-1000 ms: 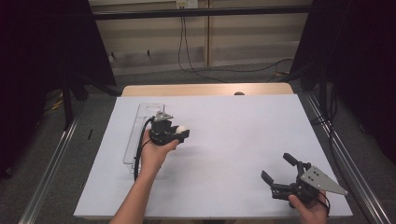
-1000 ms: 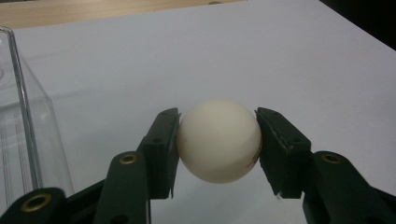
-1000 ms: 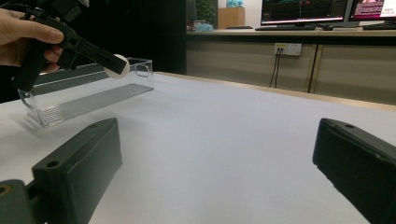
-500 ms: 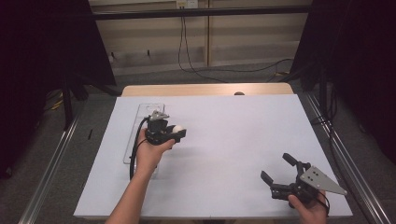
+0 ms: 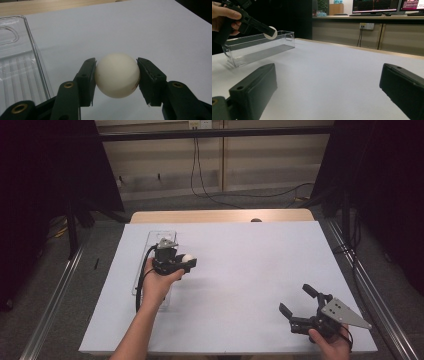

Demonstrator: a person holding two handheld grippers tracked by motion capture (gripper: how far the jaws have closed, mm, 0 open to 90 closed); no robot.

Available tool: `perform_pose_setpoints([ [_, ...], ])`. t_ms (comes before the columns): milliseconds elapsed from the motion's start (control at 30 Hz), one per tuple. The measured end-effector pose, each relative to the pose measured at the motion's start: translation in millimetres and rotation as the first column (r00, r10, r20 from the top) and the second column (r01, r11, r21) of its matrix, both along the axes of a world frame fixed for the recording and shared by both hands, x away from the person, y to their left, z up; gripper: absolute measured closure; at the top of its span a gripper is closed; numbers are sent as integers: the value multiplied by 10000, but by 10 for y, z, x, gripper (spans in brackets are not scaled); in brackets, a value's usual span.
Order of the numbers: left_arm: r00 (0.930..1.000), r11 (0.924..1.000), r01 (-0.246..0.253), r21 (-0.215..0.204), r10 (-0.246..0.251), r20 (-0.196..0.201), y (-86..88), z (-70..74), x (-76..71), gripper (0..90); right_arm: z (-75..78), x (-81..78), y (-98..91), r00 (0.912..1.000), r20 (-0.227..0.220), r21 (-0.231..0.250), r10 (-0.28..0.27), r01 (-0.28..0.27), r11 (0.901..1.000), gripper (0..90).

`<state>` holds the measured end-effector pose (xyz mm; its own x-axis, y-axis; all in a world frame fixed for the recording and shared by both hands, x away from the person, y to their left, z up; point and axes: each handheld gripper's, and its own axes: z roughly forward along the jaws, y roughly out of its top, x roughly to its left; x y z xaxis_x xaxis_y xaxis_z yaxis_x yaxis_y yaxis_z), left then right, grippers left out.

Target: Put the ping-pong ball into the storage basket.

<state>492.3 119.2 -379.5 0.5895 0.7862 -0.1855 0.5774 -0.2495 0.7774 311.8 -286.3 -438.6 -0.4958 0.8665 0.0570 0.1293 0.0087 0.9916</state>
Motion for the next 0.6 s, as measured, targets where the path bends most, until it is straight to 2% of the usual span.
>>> perform_pose_setpoints([
  [133, 9999, 9997, 165, 202, -165, 6, 30, 7, 2, 512, 1, -1, 2, 10000, -3, 11, 17, -17, 10000, 7],
  [200, 10000, 10000, -16, -96, 16, 4, 20, 4, -7, 512, 1, 1, 2, 10000, 26, 2, 35, -35, 10000, 7],
  [233, 10000, 10000, 65, 10, -65, -21, 32, 7, -6, 512, 1, 1, 3, 10000, 34, -7, 31, -31, 10000, 7],
  [267, 10000, 9999, -53, -142, 53, -15, 20, 2, -11, 512, 1, 2, 3, 10000, 51, -20, 40, -40, 10000, 7],
  [367, 9999, 9998, -111, -153, 111, -27, 25, 7, -14, 512, 2, -1, 2, 10000, 29, -7, 29, -29, 10000, 7],
  [400, 9999, 9996, 136, 262, -135, -21, 63, 27, -7, 512, 2, -2, 2, 10000, 1, 17, 26, -26, 10000, 7],
  [533, 10000, 9999, 91, 107, -91, -13, 74, 28, -7, 512, 1, 1, 2, 10000, 41, -20, 30, -30, 10000, 7],
  [600, 9998, 9993, 209, 310, -209, -1, 102, 40, -5, 511, 1, 1, 2, 10000, 44, -22, 34, -34, 10000, 7],
])
